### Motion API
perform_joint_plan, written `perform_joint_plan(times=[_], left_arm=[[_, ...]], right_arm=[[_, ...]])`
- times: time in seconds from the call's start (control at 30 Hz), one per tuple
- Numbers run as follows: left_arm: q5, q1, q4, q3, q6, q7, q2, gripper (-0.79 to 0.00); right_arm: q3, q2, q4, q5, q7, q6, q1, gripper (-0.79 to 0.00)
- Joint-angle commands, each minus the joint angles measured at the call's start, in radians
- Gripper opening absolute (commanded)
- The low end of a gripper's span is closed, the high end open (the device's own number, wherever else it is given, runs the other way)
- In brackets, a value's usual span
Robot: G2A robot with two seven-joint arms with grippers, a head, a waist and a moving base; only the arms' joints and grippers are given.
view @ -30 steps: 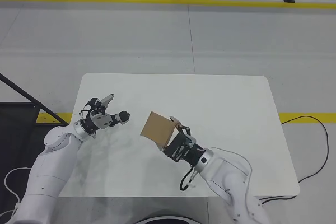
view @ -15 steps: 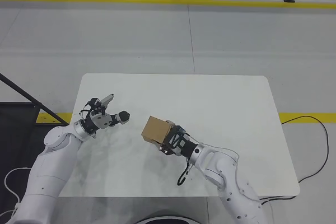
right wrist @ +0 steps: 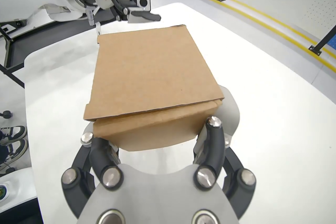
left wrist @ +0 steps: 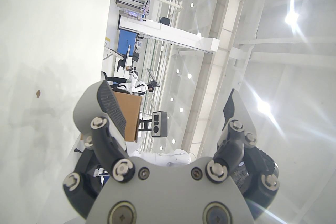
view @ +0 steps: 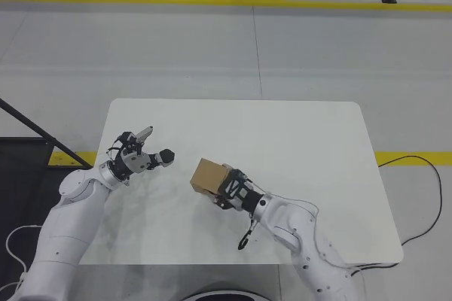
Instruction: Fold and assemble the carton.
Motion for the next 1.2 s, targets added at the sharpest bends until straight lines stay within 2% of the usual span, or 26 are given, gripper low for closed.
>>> perform_joint_plan(times=[0.0,0.1,0.23,0.27,0.33,0.37,0.4,0.67,0.97,1.0,1.03,1.07,1.1,1.17], left_arm=[[0.000,0.000,0.000,0.000,0.000,0.000,0.000,0.000],[0.000,0.000,0.000,0.000,0.000,0.000,0.000,0.000],[0.000,0.000,0.000,0.000,0.000,0.000,0.000,0.000],[0.000,0.000,0.000,0.000,0.000,0.000,0.000,0.000],[0.000,0.000,0.000,0.000,0.000,0.000,0.000,0.000],[0.000,0.000,0.000,0.000,0.000,0.000,0.000,0.000],[0.000,0.000,0.000,0.000,0.000,0.000,0.000,0.000],[0.000,0.000,0.000,0.000,0.000,0.000,0.000,0.000],[0.000,0.000,0.000,0.000,0.000,0.000,0.000,0.000],[0.000,0.000,0.000,0.000,0.000,0.000,0.000,0.000],[0.000,0.000,0.000,0.000,0.000,0.000,0.000,0.000],[0.000,0.000,0.000,0.000,0.000,0.000,0.000,0.000],[0.000,0.000,0.000,0.000,0.000,0.000,0.000,0.000],[0.000,0.000,0.000,0.000,0.000,0.000,0.000,0.000]], right_arm=[[-0.026,-0.007,0.073,0.022,0.020,-0.001,0.037,-0.785],[-0.062,-0.020,0.171,0.038,0.045,0.020,0.094,-0.785],[-0.093,-0.035,0.272,0.073,0.009,0.032,0.146,-0.776],[-0.098,-0.037,0.289,0.075,-0.001,0.032,0.155,-0.668],[-0.107,-0.040,0.312,0.078,-0.023,0.033,0.166,-0.394],[-0.111,-0.041,0.320,0.076,-0.031,0.033,0.170,-0.080],[-0.114,-0.042,0.325,0.074,-0.037,0.033,0.171,0.000],[-0.117,-0.039,0.296,0.054,-0.076,0.038,0.163,0.000],[-0.029,-0.008,0.064,-0.013,-0.123,0.108,0.049,0.000],[-0.021,-0.003,0.034,-0.027,-0.120,0.105,0.035,-0.049],[-0.015,0.000,0.007,-0.041,-0.114,0.104,0.021,-0.413],[-0.013,0.003,-0.018,-0.058,-0.102,0.103,0.009,-0.616],[-0.016,0.006,-0.041,-0.075,-0.086,0.102,-0.001,-0.785],[-0.025,0.008,-0.073,-0.103,-0.046,0.092,-0.008,-0.785]])
